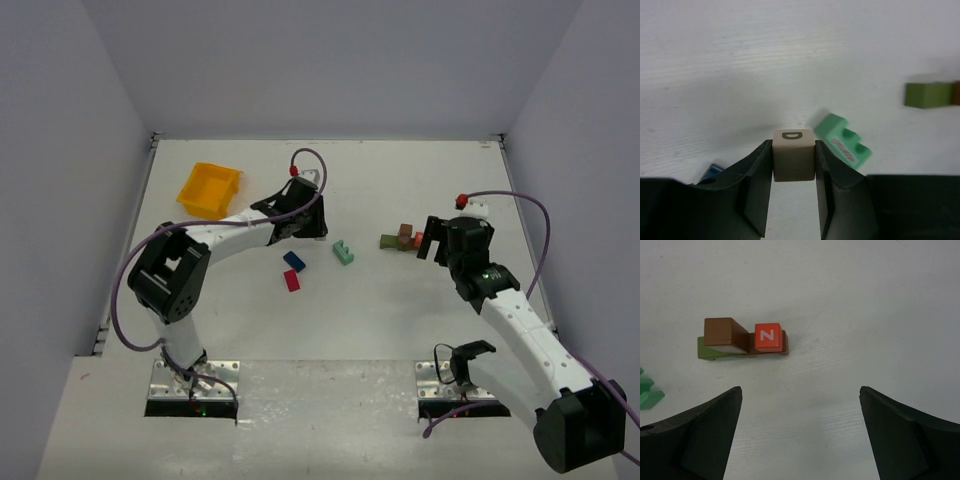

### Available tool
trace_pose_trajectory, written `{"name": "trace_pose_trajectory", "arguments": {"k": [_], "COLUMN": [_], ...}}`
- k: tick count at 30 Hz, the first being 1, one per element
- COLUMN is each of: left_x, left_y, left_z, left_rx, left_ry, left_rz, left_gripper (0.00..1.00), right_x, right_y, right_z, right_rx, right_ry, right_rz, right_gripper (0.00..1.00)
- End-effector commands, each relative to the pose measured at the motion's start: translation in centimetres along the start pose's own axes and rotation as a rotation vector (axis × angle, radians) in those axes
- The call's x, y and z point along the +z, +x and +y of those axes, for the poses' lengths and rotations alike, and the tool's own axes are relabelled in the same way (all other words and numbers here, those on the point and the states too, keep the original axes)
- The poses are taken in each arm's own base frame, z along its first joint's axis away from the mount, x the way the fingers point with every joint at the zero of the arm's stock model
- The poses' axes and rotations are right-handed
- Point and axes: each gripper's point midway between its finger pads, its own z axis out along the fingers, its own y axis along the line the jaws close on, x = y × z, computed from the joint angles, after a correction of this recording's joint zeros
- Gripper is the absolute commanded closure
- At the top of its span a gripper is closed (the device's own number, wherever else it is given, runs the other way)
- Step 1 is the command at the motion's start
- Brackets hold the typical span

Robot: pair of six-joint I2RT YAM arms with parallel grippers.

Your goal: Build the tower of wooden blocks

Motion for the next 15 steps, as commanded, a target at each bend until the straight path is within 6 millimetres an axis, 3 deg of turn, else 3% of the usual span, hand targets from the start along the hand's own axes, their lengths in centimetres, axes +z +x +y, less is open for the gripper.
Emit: {"name": "trace_pose_trajectory", "arguments": {"k": [1,5,8,15], "left_x": [-5.3,-4.0,-1.9,0.0], "left_y": [-5.0,-5.8,-5.8,-5.4], "left_z": [-9.9,-11.0,-10.8,-13.6], "left_rx": [0.145,0.111,0.083,0.100], "left_ry": [0.500,0.468,0.344,0.279], "left_rz": [-0.154,-0.131,-0.095,-0.067], "left_gripper": [1.00,1.00,1.00,1.00], "right_x": [-0.5,-0.9,-1.3,-1.8], "right_y": [-2.2,-2.0,-2.1,-2.1], "right_z": [1.3,-0.4,-2.0,-2.5], "right_rx": [0.013,0.062,0.092,0.116], "right_ry": [-0.077,0.018,0.101,0.121], "right_rz": [-0.094,-0.087,-0.101,-0.119], "right_gripper": [0.01,0.01,0.01,0.01]}}
